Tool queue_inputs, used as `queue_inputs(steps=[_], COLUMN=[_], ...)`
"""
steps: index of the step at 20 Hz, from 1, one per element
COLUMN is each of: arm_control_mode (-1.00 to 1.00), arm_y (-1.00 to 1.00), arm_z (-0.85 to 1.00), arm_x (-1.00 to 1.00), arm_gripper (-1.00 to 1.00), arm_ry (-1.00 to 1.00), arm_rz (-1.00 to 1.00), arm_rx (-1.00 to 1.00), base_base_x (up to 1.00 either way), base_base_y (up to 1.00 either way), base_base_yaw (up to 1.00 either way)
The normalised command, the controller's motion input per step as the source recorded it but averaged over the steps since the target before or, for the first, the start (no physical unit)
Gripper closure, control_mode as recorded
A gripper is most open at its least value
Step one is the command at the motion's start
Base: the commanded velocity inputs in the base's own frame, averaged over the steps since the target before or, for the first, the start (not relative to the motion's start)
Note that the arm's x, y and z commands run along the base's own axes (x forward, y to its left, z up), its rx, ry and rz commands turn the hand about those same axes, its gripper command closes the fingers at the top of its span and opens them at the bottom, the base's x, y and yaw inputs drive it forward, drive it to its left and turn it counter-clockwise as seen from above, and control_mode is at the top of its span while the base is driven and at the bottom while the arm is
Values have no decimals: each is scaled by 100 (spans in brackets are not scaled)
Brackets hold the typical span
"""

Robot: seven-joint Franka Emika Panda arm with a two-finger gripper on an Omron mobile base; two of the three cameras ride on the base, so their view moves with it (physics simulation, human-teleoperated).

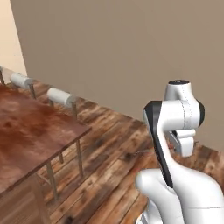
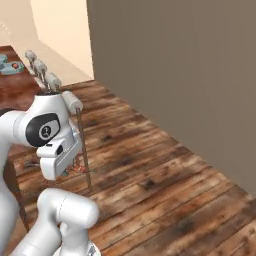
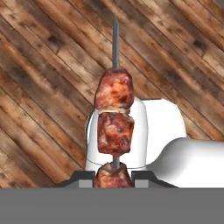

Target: Place the cold items (kiwi and peach) from the fridge in one tupperware on the dining counter. Place the warm items (hot dog and kebab skewer) in the stove area in another tupperware.

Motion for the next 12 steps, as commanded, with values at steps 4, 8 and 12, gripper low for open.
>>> queue_inputs(steps=[4,8,12], arm_control_mode=[100,100,100], arm_y=[0,0,0], arm_z=[0,0,0], arm_x=[0,0,0], arm_gripper=[100,100,100], arm_ry=[0,0,0], arm_rz=[0,0,0], arm_rx=[0,0,0], base_base_x=[67,47,31], base_base_y=[-27,-47,-88], base_base_yaw=[79,74,52])
